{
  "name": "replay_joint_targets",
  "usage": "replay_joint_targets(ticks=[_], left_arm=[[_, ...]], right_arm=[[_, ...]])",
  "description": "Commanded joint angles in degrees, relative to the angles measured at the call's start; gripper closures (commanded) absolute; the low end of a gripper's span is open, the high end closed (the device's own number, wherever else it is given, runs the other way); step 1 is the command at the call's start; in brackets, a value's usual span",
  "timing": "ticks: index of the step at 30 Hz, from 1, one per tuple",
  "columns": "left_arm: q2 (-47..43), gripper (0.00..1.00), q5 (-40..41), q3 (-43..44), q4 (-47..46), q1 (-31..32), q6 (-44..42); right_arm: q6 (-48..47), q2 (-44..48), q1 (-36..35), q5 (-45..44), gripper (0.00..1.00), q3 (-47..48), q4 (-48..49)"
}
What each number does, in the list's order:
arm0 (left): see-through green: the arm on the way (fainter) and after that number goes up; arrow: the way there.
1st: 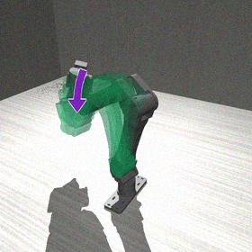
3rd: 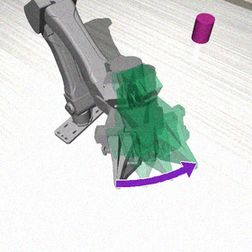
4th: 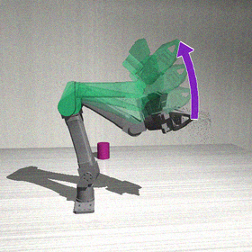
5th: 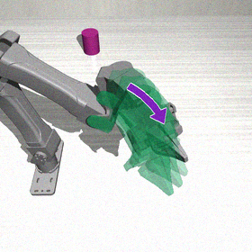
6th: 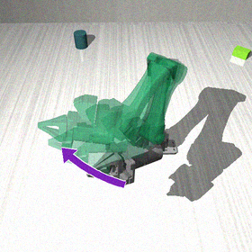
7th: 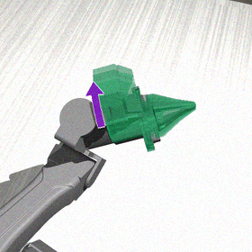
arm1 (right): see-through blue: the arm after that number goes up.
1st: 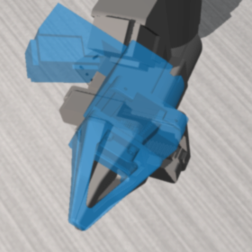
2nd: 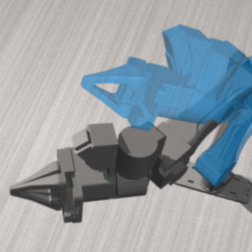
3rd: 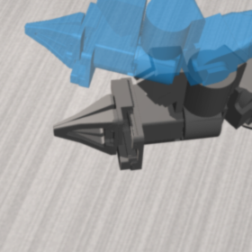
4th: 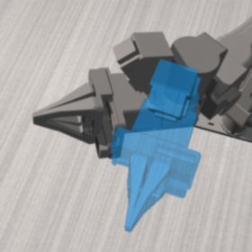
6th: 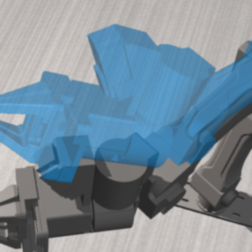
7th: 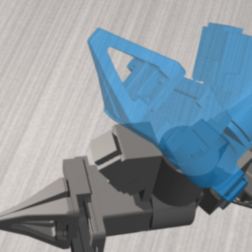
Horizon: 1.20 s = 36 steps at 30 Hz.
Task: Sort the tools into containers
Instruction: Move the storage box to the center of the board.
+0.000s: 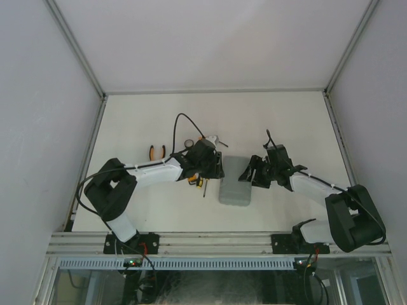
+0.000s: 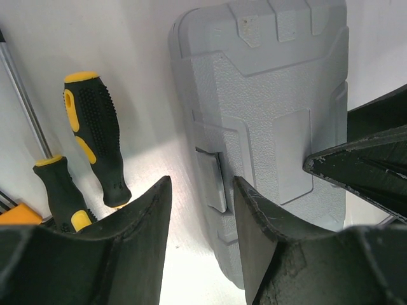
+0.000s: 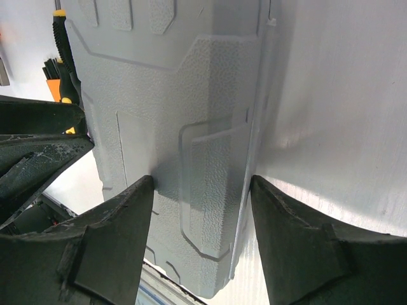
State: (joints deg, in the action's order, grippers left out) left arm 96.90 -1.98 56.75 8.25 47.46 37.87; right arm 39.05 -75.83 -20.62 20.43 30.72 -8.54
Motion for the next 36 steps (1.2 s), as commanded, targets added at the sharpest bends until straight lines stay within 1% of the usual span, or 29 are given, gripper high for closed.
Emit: replay_joint_targets(ticks=[1,15,36], left_arm=[[0.8,0.53,1.0,2.2,0.3,0.3,-1.2],[-0.7,0.55,4.2,-0.8,0.6,0.3,0.2],[-1.5,0.56,4.2,-2.9,1.2,0.3,-0.4]], right_arm=[[-0.3,-0.9,-0.3,-4.0,0.4,0.7,-1.8],[-0.5,-1.5,-0.4,-5.4,0.41,0.7,-3.2],[-0.2,-2.8,-0.4,-5.9,0.41,0.7,-2.6]])
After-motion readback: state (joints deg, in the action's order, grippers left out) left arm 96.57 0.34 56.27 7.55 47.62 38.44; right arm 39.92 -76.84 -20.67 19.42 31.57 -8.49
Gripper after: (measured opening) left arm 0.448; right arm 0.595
